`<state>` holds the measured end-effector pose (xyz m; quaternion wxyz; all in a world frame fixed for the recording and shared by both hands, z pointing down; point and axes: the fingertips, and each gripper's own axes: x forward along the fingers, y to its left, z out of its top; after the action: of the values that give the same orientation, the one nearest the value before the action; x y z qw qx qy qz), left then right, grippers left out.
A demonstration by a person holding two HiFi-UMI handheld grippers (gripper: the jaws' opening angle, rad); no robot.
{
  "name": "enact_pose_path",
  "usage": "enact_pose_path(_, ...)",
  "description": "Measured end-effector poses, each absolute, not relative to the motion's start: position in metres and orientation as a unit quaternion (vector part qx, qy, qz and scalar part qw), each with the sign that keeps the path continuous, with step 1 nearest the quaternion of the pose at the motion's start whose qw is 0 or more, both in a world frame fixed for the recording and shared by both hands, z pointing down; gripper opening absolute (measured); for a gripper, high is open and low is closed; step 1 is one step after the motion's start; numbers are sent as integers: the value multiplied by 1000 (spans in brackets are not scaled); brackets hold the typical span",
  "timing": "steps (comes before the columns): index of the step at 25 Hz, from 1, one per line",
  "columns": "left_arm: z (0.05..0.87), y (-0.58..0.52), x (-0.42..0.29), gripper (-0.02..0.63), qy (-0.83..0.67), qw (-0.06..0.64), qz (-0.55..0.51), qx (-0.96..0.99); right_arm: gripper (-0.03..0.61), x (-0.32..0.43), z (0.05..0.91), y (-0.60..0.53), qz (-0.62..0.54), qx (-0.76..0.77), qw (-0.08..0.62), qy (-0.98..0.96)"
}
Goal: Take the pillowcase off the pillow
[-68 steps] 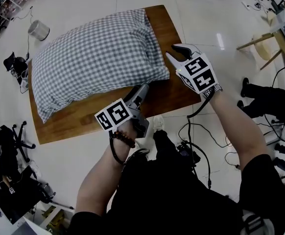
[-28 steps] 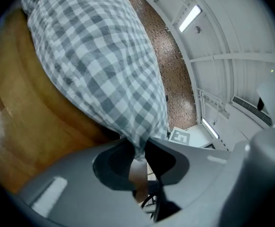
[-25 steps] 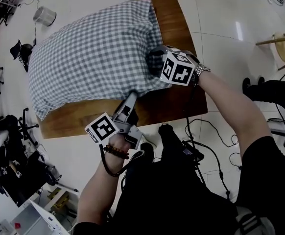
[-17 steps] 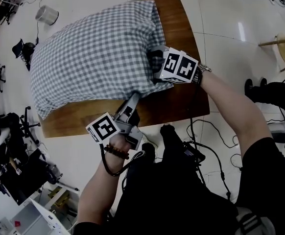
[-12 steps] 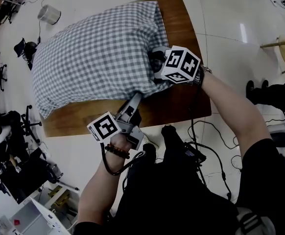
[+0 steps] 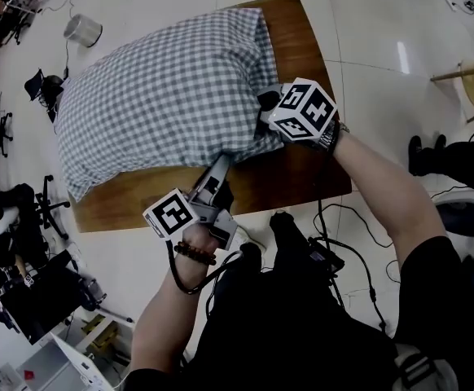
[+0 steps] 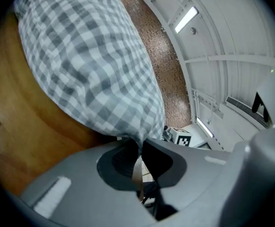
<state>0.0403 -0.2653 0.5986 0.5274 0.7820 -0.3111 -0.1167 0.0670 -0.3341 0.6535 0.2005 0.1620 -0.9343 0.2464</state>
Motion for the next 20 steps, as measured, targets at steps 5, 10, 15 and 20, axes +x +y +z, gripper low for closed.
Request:
enact_pose_path(5,597,-246,10,9,-374,551,-105,738,28,80,634,-329,205,206,207,-934)
enact_pose_path(10,615,-216,-48,8,-488,613,-66,618,26,77,623,-323,160,237,221,-932)
enact_pose_path(15,604,-213,-52,8,-499,591,-80,629,28,92,624,-320,136,253,232,-929)
enact_pose_path(20,593,-192,-67,6,-504,573,-98,639,29,88,618,-300,109,267,236,-928)
